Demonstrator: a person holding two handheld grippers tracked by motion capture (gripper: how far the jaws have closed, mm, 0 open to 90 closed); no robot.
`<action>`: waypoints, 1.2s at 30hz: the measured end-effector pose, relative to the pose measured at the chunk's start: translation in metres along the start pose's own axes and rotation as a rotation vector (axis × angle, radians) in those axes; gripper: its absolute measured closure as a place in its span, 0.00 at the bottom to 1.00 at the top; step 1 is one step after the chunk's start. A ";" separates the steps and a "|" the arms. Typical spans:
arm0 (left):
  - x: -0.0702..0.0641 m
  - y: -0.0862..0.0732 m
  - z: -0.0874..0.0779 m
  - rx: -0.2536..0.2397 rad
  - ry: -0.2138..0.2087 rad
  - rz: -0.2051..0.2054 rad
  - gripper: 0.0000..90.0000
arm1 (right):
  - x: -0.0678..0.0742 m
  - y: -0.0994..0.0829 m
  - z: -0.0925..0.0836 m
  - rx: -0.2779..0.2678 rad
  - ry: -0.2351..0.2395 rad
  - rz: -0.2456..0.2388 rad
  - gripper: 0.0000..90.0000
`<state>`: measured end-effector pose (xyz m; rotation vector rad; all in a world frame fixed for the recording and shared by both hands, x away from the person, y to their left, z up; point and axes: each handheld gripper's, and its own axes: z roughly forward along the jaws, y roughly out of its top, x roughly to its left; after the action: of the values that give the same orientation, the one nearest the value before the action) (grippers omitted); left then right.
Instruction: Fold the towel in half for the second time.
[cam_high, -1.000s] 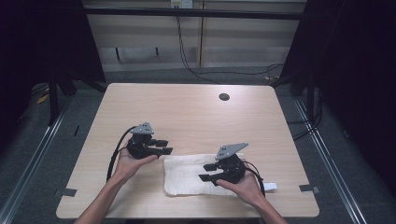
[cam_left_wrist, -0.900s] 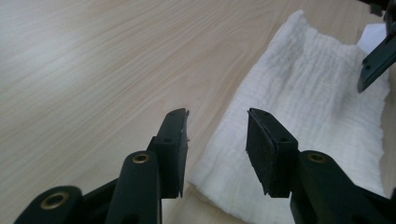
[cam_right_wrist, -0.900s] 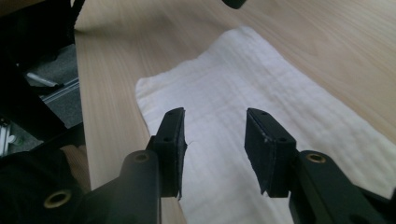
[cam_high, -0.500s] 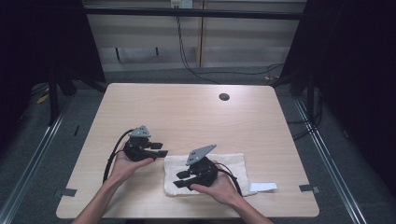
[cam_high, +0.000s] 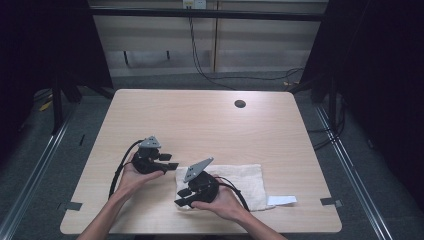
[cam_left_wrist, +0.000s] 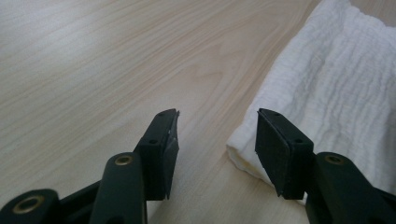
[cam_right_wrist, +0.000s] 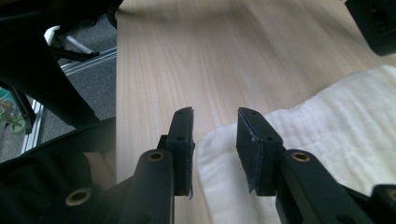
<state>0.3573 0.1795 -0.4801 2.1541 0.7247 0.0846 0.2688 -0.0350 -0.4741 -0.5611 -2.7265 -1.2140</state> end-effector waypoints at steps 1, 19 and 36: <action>0.000 0.000 0.000 -0.001 0.001 0.000 0.54 | -0.001 -0.001 0.003 0.001 0.003 0.007 0.73; 0.002 -0.004 0.010 0.032 0.010 -0.011 0.51 | 0.010 -0.017 0.023 0.012 -0.101 -0.054 0.91; -0.015 -0.005 0.028 0.096 -0.022 0.075 0.62 | 0.007 -0.014 0.022 0.036 -0.073 0.003 0.95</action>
<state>0.3513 0.1545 -0.4986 2.2705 0.6472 0.0673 0.2582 -0.0251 -0.4970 -0.6163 -2.8006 -1.1633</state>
